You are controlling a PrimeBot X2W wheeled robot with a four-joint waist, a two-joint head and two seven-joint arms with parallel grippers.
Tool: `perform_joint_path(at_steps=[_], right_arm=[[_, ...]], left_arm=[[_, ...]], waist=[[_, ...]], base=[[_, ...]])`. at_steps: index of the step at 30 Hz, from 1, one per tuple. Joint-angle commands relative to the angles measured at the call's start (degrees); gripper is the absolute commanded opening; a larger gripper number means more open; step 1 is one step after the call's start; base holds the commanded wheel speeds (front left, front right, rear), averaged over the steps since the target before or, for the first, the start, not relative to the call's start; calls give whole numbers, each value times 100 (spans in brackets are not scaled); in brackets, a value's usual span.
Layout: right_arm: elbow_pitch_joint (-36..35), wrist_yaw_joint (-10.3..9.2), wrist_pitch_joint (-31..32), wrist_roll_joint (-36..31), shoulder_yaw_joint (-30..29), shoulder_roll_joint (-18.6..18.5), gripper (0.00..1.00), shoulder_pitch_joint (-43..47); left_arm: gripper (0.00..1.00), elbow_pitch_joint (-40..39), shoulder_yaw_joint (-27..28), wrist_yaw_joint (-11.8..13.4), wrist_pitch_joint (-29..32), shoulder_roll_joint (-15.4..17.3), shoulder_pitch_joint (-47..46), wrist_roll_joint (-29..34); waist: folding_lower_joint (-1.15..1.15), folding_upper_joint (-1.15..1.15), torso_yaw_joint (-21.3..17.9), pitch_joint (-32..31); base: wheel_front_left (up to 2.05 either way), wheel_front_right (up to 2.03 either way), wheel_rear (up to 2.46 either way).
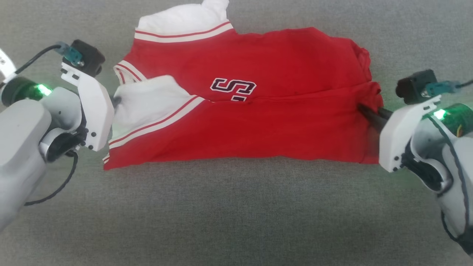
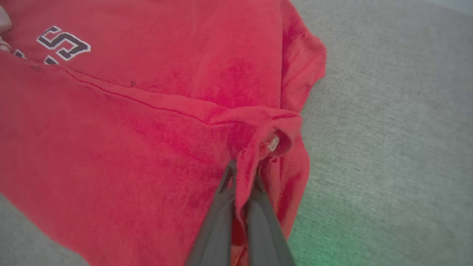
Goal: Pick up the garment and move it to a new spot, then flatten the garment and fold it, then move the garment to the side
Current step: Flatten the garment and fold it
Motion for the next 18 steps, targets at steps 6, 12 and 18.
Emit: perform_joint_path(at_steps=[6,12,18], right_arm=[[370,0,110,253,376,75,0,-422],[464,0,-23,387,480,-29,100,-677],[287,0,-393,280,150,-97,100,-511]], left_arm=[[65,974,-46,-149,539,-396,-221,-429],[100,1398,108,-140,596,-601,-467,-625],[100,1157,135,-76,603,-409,-458,-622]], waist=[[0,0,-63,62],[0,0,-96,-28],[0,0,-68,-214]], base=[[0,0,0],[0,0,0],[0,0,0]])
